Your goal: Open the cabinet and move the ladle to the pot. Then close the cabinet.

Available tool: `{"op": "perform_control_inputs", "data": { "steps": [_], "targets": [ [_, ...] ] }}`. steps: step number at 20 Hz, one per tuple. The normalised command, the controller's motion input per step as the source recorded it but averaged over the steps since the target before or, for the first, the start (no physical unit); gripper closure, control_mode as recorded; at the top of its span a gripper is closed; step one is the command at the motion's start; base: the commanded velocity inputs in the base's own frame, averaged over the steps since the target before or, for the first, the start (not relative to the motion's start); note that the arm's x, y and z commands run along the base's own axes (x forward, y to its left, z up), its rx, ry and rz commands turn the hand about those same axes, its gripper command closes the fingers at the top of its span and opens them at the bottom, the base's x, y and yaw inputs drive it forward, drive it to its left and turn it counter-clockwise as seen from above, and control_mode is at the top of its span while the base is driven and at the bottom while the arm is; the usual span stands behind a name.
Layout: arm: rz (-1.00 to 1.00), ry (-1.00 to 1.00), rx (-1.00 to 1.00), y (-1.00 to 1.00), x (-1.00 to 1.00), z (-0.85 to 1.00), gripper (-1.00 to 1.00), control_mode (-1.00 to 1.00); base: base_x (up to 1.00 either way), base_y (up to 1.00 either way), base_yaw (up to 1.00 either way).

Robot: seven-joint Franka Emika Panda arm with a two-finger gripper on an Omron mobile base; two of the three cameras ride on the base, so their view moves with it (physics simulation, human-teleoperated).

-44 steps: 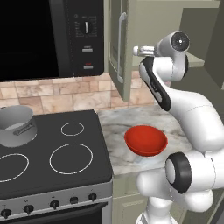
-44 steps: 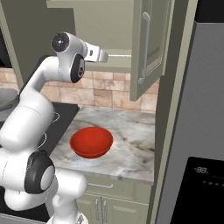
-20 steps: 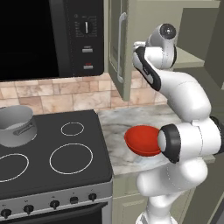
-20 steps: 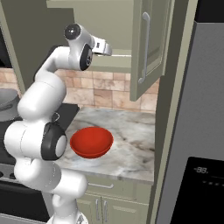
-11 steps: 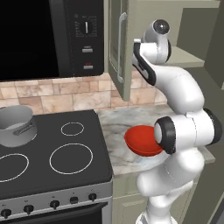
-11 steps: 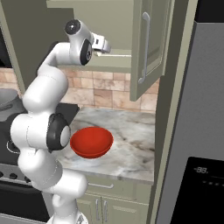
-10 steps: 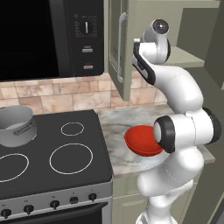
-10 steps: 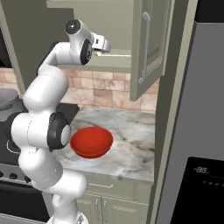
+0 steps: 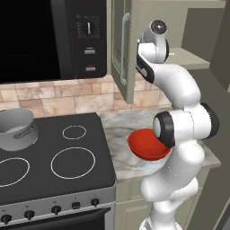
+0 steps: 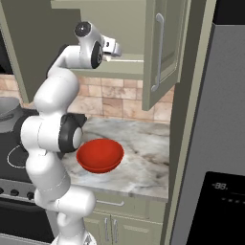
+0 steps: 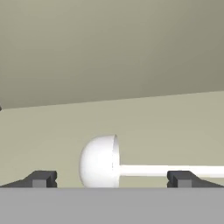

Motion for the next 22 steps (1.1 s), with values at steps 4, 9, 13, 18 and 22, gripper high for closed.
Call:
{"op": "perform_control_inputs", "data": {
  "steps": [4,9,13,18,22],
  "targets": [
    [0.00,0.00,0.00,0.00,0.29,-0.06,-1.00,-1.00,0.00,0.00,0.00],
    [0.00,0.04,0.00,0.04,0.23,-0.12,-1.00,-1.00,0.00,0.00,0.00],
    [0.00,0.03,-0.01,0.09,0.16,-0.15,-1.00,-1.00,0.00,0.00,0.00],
    [0.00,0.00,0.00,0.03,0.10,-0.05,-1.00,-1.00,0.00,0.00,0.00],
    [0.00,0.00,0.00,0.00,0.04,-0.11,1.00,-1.00,0.00,0.00,0.00]
  ]
}}
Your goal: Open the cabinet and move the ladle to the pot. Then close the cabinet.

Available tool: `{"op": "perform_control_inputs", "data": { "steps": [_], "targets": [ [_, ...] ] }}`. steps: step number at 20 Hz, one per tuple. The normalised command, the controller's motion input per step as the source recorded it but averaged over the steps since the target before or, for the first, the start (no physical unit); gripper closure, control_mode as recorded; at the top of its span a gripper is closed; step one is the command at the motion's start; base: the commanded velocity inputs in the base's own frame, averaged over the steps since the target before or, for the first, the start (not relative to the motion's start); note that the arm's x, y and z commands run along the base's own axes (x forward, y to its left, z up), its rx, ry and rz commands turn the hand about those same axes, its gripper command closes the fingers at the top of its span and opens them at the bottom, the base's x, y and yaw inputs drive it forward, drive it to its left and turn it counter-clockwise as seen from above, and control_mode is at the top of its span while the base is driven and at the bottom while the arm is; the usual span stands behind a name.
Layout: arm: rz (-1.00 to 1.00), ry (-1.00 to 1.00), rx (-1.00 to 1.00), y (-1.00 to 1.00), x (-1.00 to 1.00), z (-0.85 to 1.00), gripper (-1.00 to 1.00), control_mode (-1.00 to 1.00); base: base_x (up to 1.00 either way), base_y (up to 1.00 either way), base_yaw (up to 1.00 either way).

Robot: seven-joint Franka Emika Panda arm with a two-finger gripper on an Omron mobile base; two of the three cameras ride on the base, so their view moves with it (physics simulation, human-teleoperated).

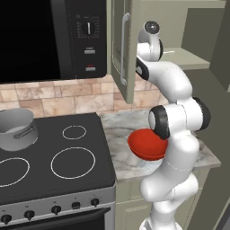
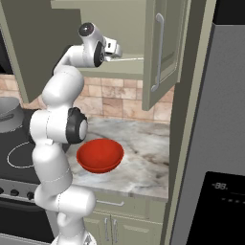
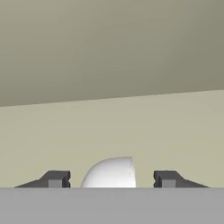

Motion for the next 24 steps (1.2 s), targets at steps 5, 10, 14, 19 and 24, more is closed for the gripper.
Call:
{"op": "perform_control_inputs", "data": {
  "steps": [5,10,14,19,24],
  "targets": [
    [0.00,0.00,0.00,0.00,0.00,-0.19,1.00,-1.00,0.00,0.00,0.00],
    [0.00,-0.02,-0.01,0.00,0.00,-0.20,1.00,-1.00,0.00,0.00,0.00],
    [0.00,-0.01,0.00,0.00,-0.24,-0.06,1.00,-1.00,0.00,0.00,0.00],
    [0.01,-0.08,-0.05,-0.05,-0.58,0.00,1.00,-1.00,0.00,0.00,0.00],
    [0.02,-0.01,-0.05,-0.08,-0.81,0.02,1.00,-1.00,0.00,0.00,0.00]
  ]
}}
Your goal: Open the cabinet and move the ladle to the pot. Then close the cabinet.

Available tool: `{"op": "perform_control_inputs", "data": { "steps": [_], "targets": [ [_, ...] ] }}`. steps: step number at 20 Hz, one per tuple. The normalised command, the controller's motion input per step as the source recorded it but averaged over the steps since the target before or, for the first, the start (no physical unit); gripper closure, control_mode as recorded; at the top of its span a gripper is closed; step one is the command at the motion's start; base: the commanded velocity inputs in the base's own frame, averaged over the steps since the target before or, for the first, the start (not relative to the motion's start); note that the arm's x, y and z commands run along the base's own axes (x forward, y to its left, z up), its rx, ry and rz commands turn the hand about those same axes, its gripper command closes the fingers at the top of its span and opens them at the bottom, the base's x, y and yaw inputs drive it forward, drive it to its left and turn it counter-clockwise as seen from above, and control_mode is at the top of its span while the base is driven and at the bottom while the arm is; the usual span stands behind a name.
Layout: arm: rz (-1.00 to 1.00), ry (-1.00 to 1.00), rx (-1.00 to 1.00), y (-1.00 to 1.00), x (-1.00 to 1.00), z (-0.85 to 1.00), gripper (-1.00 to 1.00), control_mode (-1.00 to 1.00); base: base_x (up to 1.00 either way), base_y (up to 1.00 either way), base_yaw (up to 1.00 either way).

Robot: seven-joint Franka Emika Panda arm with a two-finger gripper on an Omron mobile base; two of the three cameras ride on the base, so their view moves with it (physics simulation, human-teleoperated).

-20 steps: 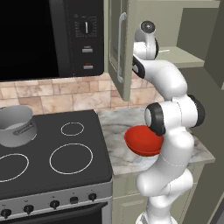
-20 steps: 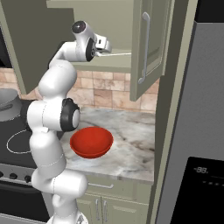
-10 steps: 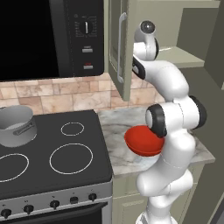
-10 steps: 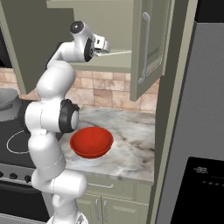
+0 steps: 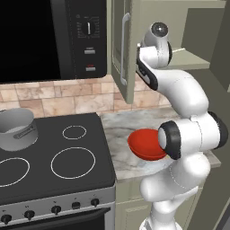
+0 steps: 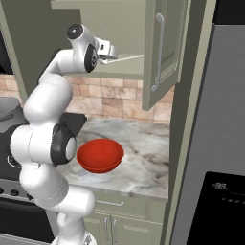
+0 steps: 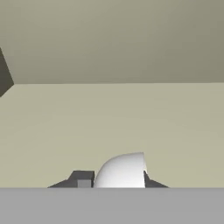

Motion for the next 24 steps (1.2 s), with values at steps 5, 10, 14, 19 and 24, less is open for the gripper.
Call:
{"op": "perform_control_inputs", "data": {
  "steps": [5,10,14,19,24],
  "targets": [
    [0.02,0.01,-0.01,-0.07,-0.91,0.26,1.00,-1.00,0.00,0.00,0.00],
    [0.00,0.09,0.00,0.00,-0.78,0.34,1.00,-1.00,0.00,0.00,0.00],
    [0.00,0.10,0.00,-0.02,-0.75,0.26,1.00,-1.00,0.00,0.00,0.00],
    [0.00,0.01,0.00,-0.04,-0.75,0.05,1.00,-1.00,0.00,0.00,0.00],
    [0.00,0.00,0.00,-0.03,-0.73,-0.03,1.00,-1.00,0.00,0.00,0.00]
  ]
}}
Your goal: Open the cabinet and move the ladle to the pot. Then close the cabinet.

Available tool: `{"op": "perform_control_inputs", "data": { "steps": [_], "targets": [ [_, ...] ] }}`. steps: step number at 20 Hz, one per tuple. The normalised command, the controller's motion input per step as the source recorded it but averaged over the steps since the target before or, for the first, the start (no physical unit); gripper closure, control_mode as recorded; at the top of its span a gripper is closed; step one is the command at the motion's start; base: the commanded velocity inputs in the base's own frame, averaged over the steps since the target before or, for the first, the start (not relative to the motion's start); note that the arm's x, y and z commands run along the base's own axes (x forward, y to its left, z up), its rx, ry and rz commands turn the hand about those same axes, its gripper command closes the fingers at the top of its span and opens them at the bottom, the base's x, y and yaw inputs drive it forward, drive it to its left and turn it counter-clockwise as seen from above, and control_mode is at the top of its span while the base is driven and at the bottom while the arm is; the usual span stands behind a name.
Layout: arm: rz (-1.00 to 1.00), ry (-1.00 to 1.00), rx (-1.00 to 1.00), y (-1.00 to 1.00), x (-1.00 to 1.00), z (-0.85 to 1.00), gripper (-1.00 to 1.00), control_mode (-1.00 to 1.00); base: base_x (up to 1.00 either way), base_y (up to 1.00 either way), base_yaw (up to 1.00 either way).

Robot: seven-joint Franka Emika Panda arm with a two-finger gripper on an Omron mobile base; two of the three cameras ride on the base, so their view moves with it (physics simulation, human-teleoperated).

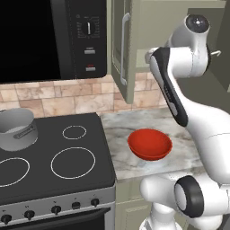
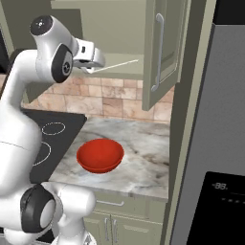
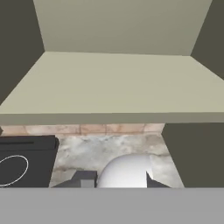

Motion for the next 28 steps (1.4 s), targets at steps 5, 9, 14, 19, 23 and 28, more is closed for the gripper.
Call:
{"op": "perform_control_inputs", "data": {
  "steps": [5,9,14,19,23,28],
  "targets": [
    [0.00,0.00,0.00,-0.01,-0.71,-0.11,1.00,-1.00,0.00,0.00,0.00],
    [0.00,0.00,0.00,0.00,-0.62,-0.07,1.00,-1.00,0.00,0.00,0.00],
    [0.00,0.00,0.00,0.00,-0.50,-0.04,1.00,-1.00,0.00,0.00,0.00],
    [0.00,0.00,0.00,0.00,-0.39,-0.11,1.00,-1.00,0.00,0.00,0.00],
    [0.00,0.00,0.00,0.00,-0.33,-0.11,1.00,-1.00,0.00,0.00,0.00],
    [0.00,0.00,0.00,0.00,-0.22,-0.12,1.00,-1.00,0.00,0.00,0.00]
  ]
}}
